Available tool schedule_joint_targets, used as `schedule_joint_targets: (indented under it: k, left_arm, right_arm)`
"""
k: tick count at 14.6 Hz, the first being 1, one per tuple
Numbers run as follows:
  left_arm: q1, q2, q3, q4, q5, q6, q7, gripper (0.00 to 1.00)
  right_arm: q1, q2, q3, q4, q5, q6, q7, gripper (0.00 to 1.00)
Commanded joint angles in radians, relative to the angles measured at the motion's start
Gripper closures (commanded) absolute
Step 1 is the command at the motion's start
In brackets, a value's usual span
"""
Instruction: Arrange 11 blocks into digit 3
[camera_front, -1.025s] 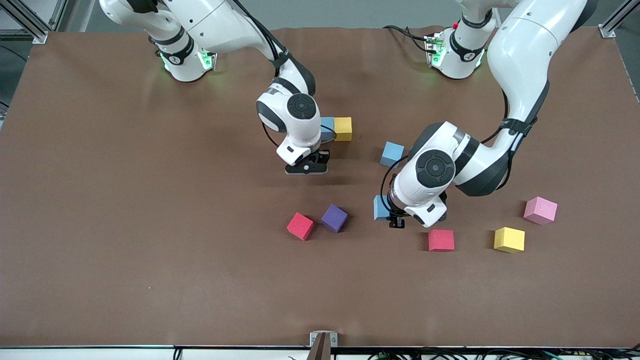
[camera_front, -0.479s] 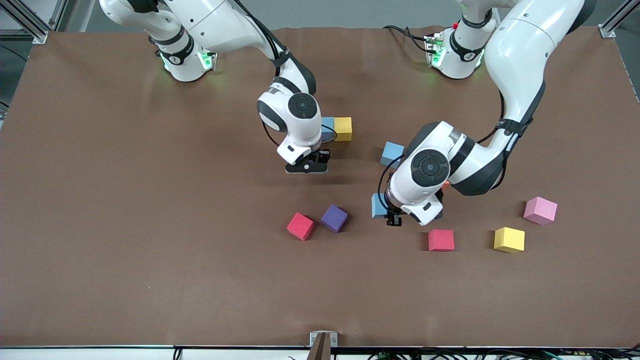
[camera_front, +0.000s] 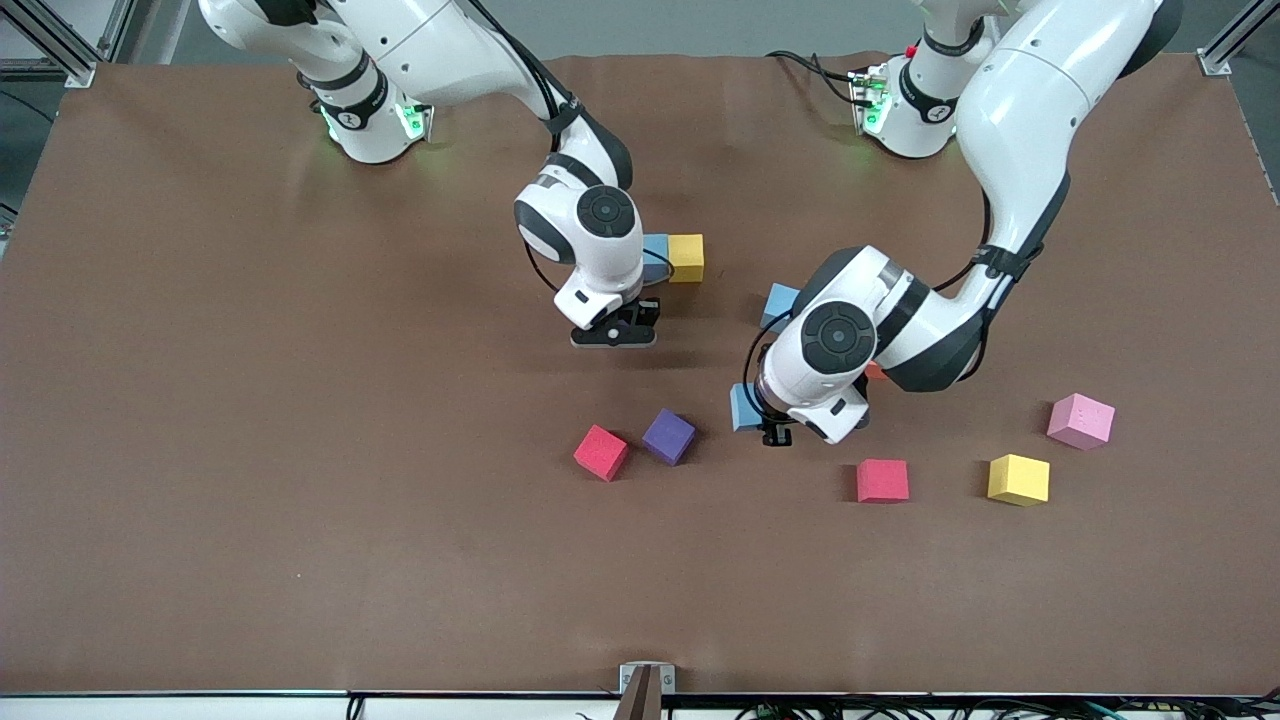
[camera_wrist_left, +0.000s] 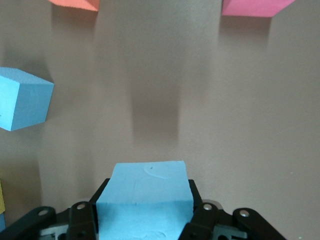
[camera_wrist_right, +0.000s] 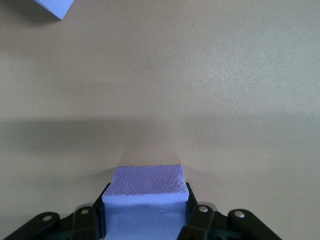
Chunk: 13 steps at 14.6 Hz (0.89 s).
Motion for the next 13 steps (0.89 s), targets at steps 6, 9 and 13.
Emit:
schedule_joint_targets:
  k: [6,9,13]
  left_arm:
    - [-0.016,-0.016,0.003,-0.106,0.054,0.097,-0.097,0.89]
    - [-0.016,-0.021,0.004,-0.138,0.054,0.109,-0.132,0.89]
    - [-0.024,-0.025,-0.002,-0.180,0.061,0.123,-0.193,0.89]
  right_arm:
    - [0.010,0.007,-0.008,0.010,-0.034,-0.016,0.033,0.00]
    - [0.006,0.006,-0.008,0.016,-0.038,-0.029,0.030,0.00]
    - [-0.005,-0.008,-0.005,0.054,-0.035,-0.078,0.022,0.00]
